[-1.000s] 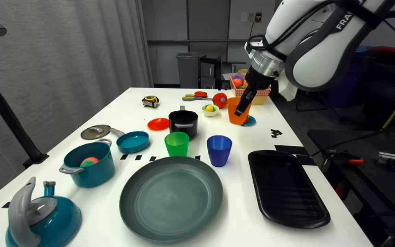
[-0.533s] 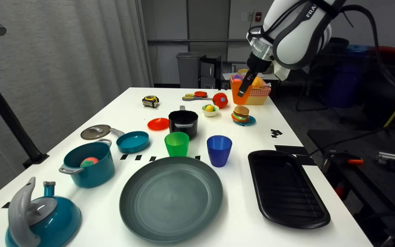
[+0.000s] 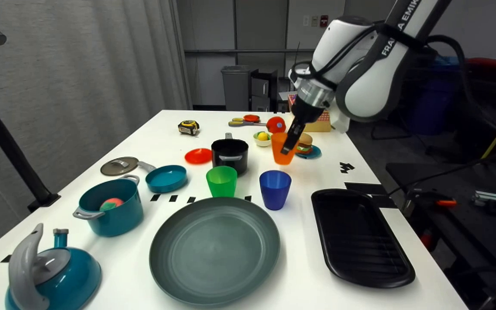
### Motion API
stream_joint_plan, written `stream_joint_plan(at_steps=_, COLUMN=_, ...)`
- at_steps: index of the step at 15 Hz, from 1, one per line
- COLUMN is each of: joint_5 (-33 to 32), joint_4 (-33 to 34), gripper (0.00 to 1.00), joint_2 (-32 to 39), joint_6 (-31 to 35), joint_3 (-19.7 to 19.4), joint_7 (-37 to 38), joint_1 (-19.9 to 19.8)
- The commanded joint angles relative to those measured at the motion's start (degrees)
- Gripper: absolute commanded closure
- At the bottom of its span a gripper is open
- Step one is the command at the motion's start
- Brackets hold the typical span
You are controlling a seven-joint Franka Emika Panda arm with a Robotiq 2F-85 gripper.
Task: Pick up the fries and put them in the orange cup, then pour them into a pot
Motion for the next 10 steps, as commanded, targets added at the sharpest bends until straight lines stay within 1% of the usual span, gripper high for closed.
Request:
stream_joint_plan(at_steps=1, joint_5=0.46, joint_4=4.67, gripper=0.47, joint_2=8.64, joint_6=3.55, joint_3=4.17, joint_7=5.89, joint_1=3.34)
stream_joint_plan(at_steps=2, joint_5=0.58, joint_4=5.84, gripper=0.47, joint_2=10.19, joint_6=3.50, joint_3=4.81, joint_7=6.69, joint_1=4.20)
stream_joint_plan(at_steps=4, joint_5=0.87, joint_4=8.05, gripper=0.47, joint_2=11.50, joint_6=3.82, joint_3=5.79, joint_7=7.29, joint_1=4.30)
stream_joint_plan(at_steps=7, joint_5=0.48, joint_4=9.87, gripper=0.47, joint_2=12.11, joint_6=2.86, joint_3=6.13, joint_7=7.13, joint_1=4.19)
stream_joint_plan(at_steps=10, joint_5=0.52, joint_4=10.31, gripper=0.47, joint_2=11.84, joint_6=2.36, joint_3=5.76, joint_7=7.13, joint_1=4.88)
